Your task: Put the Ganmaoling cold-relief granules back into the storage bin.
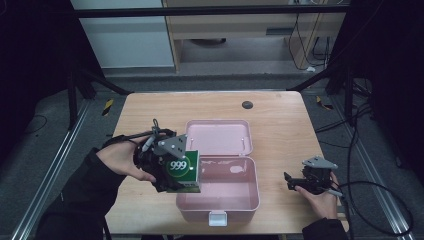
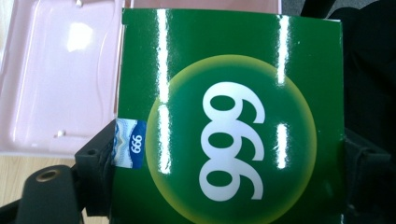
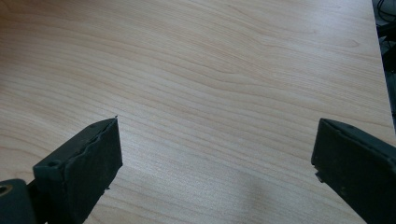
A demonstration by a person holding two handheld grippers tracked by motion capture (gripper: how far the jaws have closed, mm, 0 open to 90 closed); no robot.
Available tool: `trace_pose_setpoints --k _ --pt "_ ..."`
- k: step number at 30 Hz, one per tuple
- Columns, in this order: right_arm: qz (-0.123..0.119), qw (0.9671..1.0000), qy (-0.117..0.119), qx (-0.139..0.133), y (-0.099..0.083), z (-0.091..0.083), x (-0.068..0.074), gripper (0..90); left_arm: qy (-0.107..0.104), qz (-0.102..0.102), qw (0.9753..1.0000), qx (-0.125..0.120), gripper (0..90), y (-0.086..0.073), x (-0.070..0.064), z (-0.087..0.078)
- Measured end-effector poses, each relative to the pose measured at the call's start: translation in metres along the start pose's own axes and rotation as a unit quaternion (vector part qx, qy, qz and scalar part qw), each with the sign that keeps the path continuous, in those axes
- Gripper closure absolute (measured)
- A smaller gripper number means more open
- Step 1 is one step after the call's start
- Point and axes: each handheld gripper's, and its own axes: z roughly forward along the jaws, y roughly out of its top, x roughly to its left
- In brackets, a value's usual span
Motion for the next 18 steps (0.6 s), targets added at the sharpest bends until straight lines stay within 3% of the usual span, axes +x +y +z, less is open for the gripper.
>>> trace_pose_setpoints --k 18 --pt "-0.006 1.0000 0.001 0.006 -0.001 0.002 0.001 2.1 -0.010 0.009 0.9999 -0.003 14.2 0.017 0.014 0.036"
